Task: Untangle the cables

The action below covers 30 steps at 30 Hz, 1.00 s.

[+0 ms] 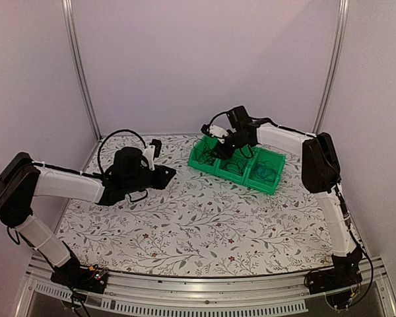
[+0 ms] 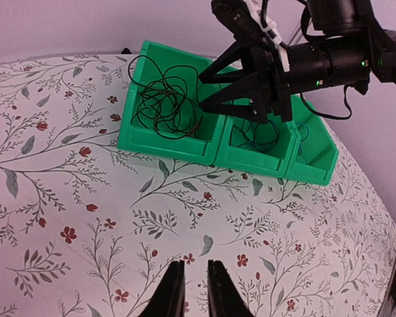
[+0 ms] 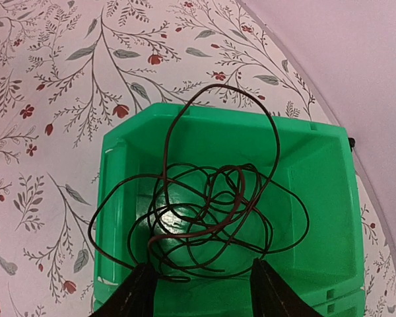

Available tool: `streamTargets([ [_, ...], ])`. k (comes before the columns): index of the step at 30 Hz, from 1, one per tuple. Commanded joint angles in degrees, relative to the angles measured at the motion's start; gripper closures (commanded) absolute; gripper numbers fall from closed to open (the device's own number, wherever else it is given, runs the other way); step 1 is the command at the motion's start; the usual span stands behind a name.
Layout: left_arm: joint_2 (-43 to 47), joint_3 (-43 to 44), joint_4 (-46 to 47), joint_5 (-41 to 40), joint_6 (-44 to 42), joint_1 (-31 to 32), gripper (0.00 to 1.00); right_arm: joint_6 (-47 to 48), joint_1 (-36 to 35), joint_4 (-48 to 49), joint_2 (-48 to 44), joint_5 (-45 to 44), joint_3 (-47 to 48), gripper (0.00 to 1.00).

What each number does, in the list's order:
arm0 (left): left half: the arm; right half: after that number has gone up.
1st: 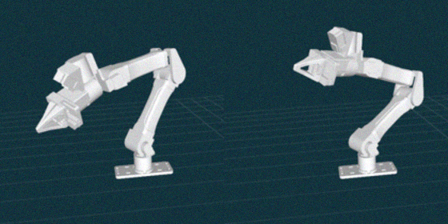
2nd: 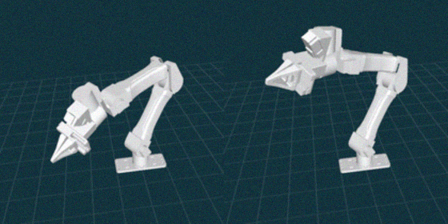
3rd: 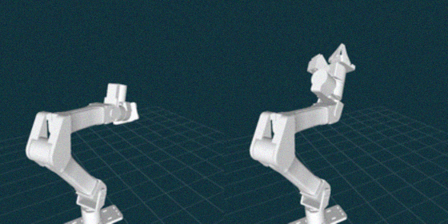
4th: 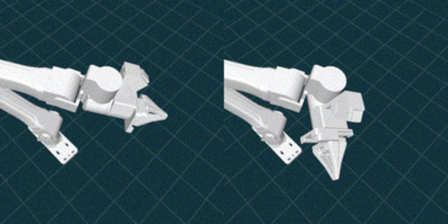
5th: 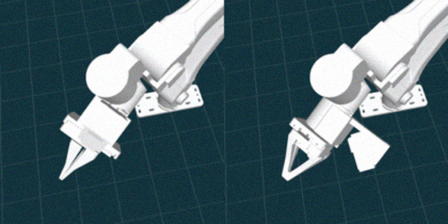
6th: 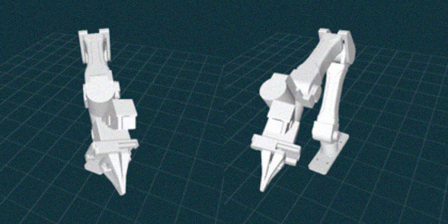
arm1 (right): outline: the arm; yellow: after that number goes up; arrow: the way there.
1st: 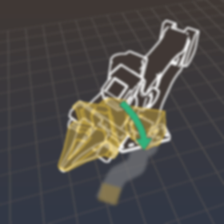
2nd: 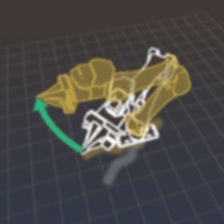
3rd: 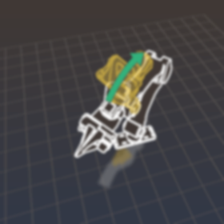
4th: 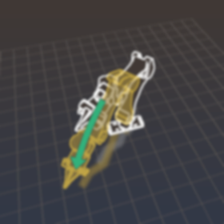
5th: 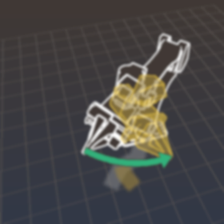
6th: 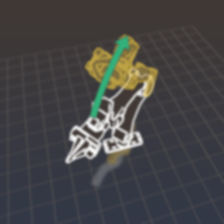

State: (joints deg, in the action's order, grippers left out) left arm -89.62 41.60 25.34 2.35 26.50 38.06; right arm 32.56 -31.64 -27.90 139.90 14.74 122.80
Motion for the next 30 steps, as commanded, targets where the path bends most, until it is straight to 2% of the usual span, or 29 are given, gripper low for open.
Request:
streamTargets([
  [1, 2.1, -0.2, -1.6, 0.4, -1.6, -1.1, 0.88, 1.1, -0.3, -3.8, -9.4, -5.5, -4.9, 0.43],
  [10, 4.7, 0.9, -6.1, 0.7, -2.8, -1.7, 0.84, 1.6, 0.0, -6.2, -22.9, -4.8, -18.6, 0.35],
  [15, 8.5, 6.3, -16.9, -5.1, -8.7, -1.8, 0.74, -0.1, 4.5, -4.9, -33.7, -2.7, -25.1, 0.35],
  [17, 10.6, 9.3, -22.2, -9.8, -11.8, -2.0, 0.67, -1.9, 8.4, -4.4, -39.2, -0.4, -26.8, 0.34],
  [20, 12.9, 11.8, -27.8, -15.7, -16.1, -2.3, 0.57, -5.9, 14.9, -2.0, -45.7, 3.6, -31.0, 0.25],
  [21, 13.4, 12.2, -29.0, -17.5, -17.1, -2.5, 0.52, -6.9, 17.4, -0.5, -48.3, 4.4, -33.6, 0.17],
  [22, 14.0, 12.7, -30.2, -19.2, -17.7, -2.6, 0.48, -8.9, 19.5, 1.7, -50.4, 5.5, -36.5, 0.05],
  [23, 14.4, 13.1, -31.3, -20.6, -18.2, -2.8, 0.44, -9.9, 21.4, 4.1, -54.1, 6.9, -40.1, 0.02],
  [24, 14.7, 13.7, -32.3, -21.6, -18.5, -2.9, 0.39, -11.1, 22.7, 6.9, -57.3, 6.6, -44.1, 0.01],
  [28, 16.1, 14.4, -34.1, -22.4, -18.9, -3.3, 0.23, -20.7, 23.0, 21.6, -68.8, -6.1, -61.1, 0.01],
  [30, 16.7, 13.9, -33.7, -21.7, -18.7, -3.3, 0.17, -22.1, 23.3, 24.2, -73.0, -6.5, -66.2, 0.01],
])
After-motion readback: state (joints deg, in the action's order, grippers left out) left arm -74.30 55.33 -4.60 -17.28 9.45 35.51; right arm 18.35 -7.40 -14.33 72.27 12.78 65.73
